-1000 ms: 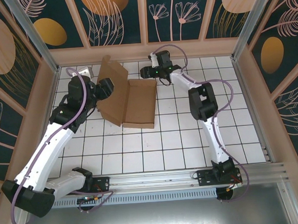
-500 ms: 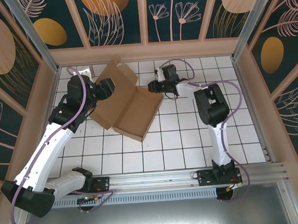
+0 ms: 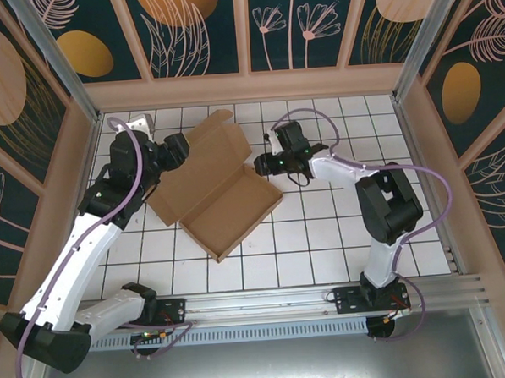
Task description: Fold the paper box
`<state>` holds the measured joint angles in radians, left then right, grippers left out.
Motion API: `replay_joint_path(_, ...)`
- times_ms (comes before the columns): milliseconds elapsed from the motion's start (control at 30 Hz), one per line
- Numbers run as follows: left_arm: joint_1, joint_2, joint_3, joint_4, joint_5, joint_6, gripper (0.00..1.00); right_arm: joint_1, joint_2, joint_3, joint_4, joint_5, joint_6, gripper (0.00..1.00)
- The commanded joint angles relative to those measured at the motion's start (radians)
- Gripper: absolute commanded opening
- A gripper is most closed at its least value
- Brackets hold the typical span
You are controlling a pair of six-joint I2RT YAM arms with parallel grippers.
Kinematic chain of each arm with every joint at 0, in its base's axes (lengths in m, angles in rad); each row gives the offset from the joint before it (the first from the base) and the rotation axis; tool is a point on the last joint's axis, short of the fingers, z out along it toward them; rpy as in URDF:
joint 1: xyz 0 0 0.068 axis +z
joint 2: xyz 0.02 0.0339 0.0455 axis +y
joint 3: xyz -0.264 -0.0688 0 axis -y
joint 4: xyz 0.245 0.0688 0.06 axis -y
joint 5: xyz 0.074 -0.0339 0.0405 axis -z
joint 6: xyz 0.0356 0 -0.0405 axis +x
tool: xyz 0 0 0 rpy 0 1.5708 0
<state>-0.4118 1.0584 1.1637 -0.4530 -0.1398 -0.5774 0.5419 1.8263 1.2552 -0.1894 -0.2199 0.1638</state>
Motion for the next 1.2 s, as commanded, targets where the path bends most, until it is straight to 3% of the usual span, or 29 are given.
replay_joint_path(0, -0.004, -0.025, -0.019, -0.016, -0.015, 0.013, 0.65, 0.044, 0.049, 0.094, -0.208, 0.060, -0.086, 0.55)
replay_joint_path(333, -0.004, -0.069, -0.044, -0.068, 0.000, 0.046, 0.65, 0.101, 0.229, 0.241, -0.335, 0.157, -0.231, 0.49)
replay_joint_path(600, -0.004, -0.087, -0.039, -0.086, 0.002, 0.064, 0.64, 0.134, 0.278, 0.262, -0.321, 0.246, -0.249, 0.24)
replay_joint_path(833, -0.004, -0.103, -0.041, -0.092, -0.004, 0.063, 0.63, 0.169, 0.269, 0.228, -0.325, 0.437, -0.217, 0.02)
replay_joint_path(1033, -0.005, -0.107, -0.057, -0.080, -0.004, 0.050, 0.63, 0.190, 0.239, 0.164, -0.373, 0.610, -0.148, 0.00)
replay_joint_path(1167, -0.004, -0.107, -0.071, -0.062, -0.001, 0.033, 0.63, 0.195, 0.204, 0.106, -0.386, 0.649, -0.085, 0.03)
